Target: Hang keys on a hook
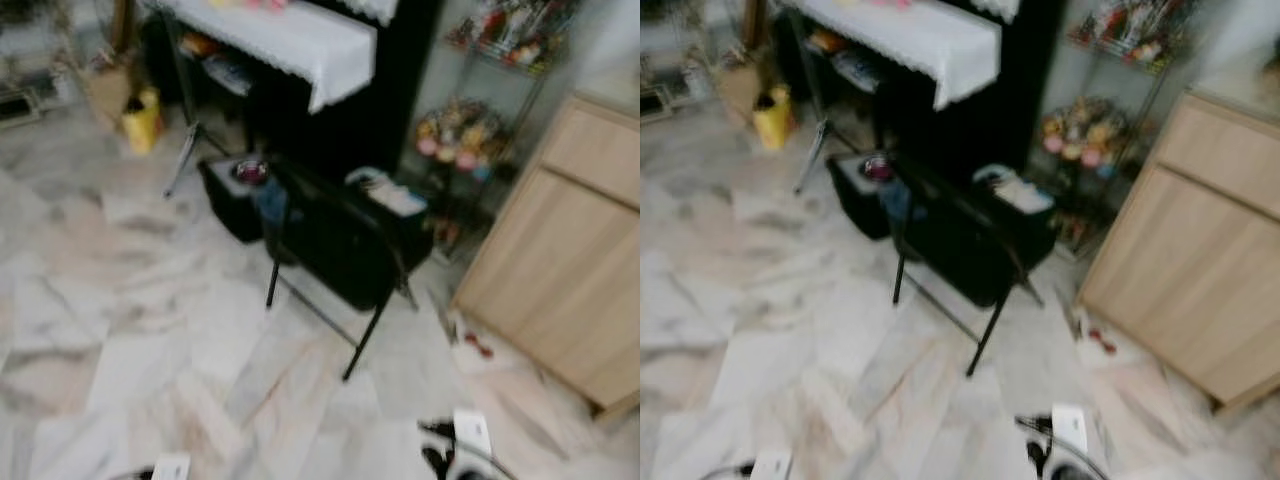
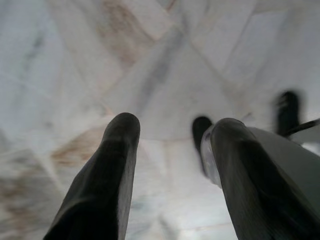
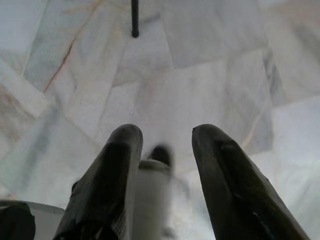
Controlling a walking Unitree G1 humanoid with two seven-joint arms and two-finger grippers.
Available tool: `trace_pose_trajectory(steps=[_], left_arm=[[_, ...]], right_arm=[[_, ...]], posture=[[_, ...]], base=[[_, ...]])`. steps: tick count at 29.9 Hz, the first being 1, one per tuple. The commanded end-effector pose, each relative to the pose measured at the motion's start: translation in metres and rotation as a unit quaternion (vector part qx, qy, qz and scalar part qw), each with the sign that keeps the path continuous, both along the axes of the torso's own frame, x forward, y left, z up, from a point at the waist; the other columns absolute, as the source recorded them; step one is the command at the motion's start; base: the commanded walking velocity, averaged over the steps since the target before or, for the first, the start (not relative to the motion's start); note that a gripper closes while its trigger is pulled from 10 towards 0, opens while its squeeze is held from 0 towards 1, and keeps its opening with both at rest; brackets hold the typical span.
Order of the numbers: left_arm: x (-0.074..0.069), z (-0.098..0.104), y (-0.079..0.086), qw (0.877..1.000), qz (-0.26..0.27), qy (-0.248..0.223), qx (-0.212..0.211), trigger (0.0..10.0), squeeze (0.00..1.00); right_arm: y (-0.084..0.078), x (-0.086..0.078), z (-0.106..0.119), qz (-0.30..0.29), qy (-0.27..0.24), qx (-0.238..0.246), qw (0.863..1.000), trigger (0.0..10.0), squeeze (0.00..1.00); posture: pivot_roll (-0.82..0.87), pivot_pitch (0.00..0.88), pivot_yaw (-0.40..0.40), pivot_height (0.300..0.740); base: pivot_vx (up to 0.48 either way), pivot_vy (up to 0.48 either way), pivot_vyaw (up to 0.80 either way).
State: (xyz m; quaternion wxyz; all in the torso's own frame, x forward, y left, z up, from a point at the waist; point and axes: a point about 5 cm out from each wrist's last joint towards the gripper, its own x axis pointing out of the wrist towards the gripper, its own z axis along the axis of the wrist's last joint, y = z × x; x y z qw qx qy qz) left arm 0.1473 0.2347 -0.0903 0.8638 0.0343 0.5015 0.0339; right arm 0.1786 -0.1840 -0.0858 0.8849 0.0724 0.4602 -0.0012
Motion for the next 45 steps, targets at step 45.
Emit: trace_pose_trajectory(steps=[45], left_arm=[[0.013, 0.002, -0.013, 0.998, -0.043, -0.020, 0.035, 10.0, 0.00]], right_arm=[[-0.009, -0.004, 0.000, -0.039, -0.003, -0.006, 0.999, 10.0, 0.00]], posture=[[-0.11, 0.024, 0.004, 0.740]], base=[[0.000, -0.193, -0.50]])
